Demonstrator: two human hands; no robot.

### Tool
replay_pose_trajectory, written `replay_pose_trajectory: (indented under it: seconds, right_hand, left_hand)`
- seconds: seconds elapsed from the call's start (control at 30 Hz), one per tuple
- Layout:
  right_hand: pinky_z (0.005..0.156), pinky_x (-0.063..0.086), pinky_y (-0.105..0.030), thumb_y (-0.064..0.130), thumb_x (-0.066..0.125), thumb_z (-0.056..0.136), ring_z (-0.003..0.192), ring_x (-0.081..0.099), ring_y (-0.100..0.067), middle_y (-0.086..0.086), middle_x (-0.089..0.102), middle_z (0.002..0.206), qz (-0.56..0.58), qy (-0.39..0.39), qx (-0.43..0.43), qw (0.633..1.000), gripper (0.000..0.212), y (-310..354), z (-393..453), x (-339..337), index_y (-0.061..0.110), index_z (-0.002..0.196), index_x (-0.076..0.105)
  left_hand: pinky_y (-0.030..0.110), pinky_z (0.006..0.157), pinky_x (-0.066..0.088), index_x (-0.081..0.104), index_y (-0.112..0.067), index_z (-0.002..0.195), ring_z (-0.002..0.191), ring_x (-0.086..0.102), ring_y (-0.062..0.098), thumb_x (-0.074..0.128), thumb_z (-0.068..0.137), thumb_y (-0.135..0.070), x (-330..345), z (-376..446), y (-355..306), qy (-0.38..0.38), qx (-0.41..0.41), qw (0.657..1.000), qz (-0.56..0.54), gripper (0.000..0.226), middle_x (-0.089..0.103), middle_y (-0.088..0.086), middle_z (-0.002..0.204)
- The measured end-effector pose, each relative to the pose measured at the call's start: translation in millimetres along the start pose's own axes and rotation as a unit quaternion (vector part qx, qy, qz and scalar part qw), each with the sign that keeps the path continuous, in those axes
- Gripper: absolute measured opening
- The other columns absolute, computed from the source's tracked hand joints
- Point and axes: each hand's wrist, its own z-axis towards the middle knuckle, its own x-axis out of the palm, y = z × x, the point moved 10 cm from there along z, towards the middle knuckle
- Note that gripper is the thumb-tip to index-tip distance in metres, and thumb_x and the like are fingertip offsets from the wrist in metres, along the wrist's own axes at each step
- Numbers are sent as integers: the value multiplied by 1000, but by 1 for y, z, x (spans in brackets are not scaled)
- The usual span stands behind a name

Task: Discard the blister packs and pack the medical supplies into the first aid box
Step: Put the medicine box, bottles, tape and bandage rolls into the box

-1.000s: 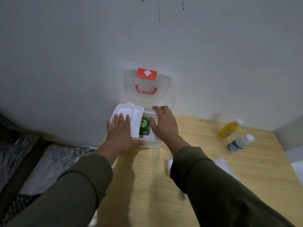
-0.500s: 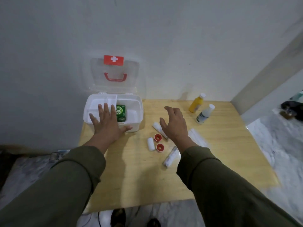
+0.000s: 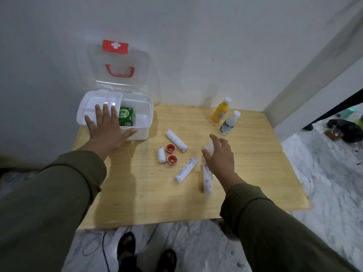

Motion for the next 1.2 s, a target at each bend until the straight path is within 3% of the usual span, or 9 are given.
replay_pose_trajectory:
  seconds: [0.2, 0.37, 0.53, 0.7, 0.83, 1.07, 1.13, 1.2]
  right_hand:
    - [109, 25, -47, 31, 53, 93, 141, 19, -30, -13, 23, 153, -29, 54, 79, 995, 67, -43, 6, 7, 31, 147, 14]
    - [105, 31, -49, 26, 55, 91, 137, 25, -35, -14, 31, 147, -87, 85, 108, 987, 77, -52, 1, 22, 31, 148, 3]
    - [98, 39, -43, 11, 56, 88, 120, 41, -32, -17, 41, 133, -69, 74, 117, 988, 79, -57, -1, 26, 32, 147, 8]
    - [95, 40, -42, 12, 61, 84, 117, 40, -33, -20, 42, 127, -46, 58, 130, 989, 87, -52, 5, 16, 31, 147, 4]
    - [89, 40, -34, 12, 65, 83, 114, 47, -32, -19, 43, 125, 81, 9, 55, 995, 86, -20, 18, -9, 28, 148, 9]
    - [102, 25, -21, 26, 74, 79, 136, 33, -19, -3, 36, 148, 248, -61, -87, 963, 85, 72, 46, -65, 20, 146, 21]
    - [105, 27, -23, 29, 75, 78, 136, 33, -19, -2, 36, 149, 265, -58, -116, 956, 87, 102, 50, -74, 22, 146, 21]
    - [108, 35, -34, 32, 77, 75, 133, 38, -23, -4, 40, 147, 268, -42, -139, 952, 90, 130, 53, -76, 25, 145, 20]
  left_hand:
    - [60, 114, -3, -10, -10, 150, 146, -17, 31, 30, 83, -74, 0, 3, -2, -9, -3, 1000, 3, 100, -12, 12, 160]
    - [60, 114, -3, -11, -11, 150, 146, -17, 31, 30, 82, -74, 2, 2, -1, -5, -5, 1000, 13, 101, -13, 11, 160]
    - [59, 114, -3, -12, -11, 150, 146, -18, 30, 31, 82, -73, 3, 2, -3, 1, -6, 1000, 16, 101, -14, 11, 160]
    - [59, 114, -3, -13, -11, 149, 146, -18, 30, 32, 83, -73, 4, 1, -2, 9, -8, 1000, 18, 101, -14, 11, 160]
    - [59, 114, -2, -13, -10, 149, 146, -18, 30, 33, 83, -73, 4, 1, -3, 19, -7, 1000, 19, 102, -15, 11, 159]
    - [57, 116, -2, -16, -9, 148, 145, -21, 30, 33, 84, -72, 4, -2, -6, 51, 8, 999, 6, 102, -19, 11, 158]
    - [55, 117, -2, -17, -9, 148, 145, -21, 29, 34, 84, -71, 2, -2, -7, 57, 17, 998, -10, 103, -20, 11, 158]
    - [53, 118, -2, -17, -8, 148, 145, -21, 29, 37, 84, -69, -1, -2, -5, 59, 27, 998, -28, 103, -20, 11, 158]
